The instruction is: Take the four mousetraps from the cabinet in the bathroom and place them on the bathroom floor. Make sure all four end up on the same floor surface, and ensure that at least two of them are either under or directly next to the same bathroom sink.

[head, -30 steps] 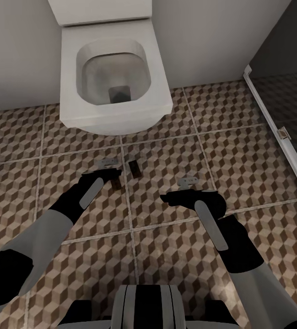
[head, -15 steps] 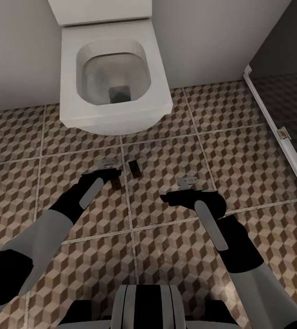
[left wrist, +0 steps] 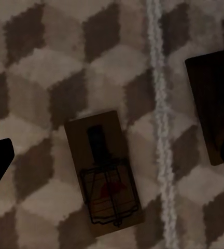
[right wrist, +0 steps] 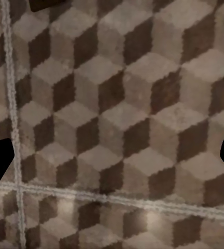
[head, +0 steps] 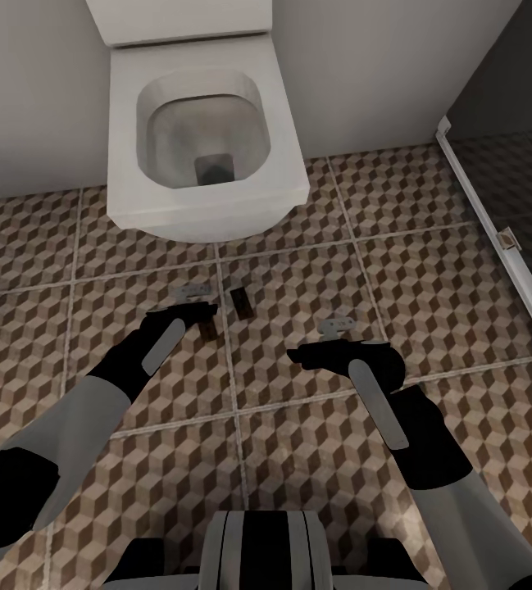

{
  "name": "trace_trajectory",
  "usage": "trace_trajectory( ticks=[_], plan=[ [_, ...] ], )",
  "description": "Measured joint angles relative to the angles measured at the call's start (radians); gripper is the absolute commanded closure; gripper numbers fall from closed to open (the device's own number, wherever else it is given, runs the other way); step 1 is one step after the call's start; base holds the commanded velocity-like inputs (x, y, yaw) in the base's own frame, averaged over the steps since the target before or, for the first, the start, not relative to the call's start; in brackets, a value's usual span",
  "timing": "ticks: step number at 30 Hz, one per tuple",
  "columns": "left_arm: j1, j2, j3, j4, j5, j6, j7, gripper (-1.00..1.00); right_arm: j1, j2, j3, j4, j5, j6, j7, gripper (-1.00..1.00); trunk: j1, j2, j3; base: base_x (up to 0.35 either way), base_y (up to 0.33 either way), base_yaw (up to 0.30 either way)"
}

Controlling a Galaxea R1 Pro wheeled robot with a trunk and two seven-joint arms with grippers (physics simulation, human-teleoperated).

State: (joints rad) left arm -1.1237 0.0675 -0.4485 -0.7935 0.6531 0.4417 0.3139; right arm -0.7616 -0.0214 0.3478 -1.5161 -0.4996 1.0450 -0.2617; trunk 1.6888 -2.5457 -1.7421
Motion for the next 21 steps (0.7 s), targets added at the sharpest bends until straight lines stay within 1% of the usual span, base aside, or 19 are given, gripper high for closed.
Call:
trace_trajectory(
  ticks=[13,21],
  plan=[
    [0.001,0.002,0.0,-0.007,0.001,0.0,0.001,-1.0,0.0,0.001,0.0,0.0,0.0,0.0,0.0,-1.0,0.0,0.0,0.0,0.0,0.0,0.0],
    [0.001,0.002,0.001,-0.01,0.001,0.0,0.001,-1.0,0.0,0.001,-0.001,0.0,0.0,0.0,0.0,-1.0,-0.004,0.002,0.031,0.0,0.0,0.0]
  ],
)
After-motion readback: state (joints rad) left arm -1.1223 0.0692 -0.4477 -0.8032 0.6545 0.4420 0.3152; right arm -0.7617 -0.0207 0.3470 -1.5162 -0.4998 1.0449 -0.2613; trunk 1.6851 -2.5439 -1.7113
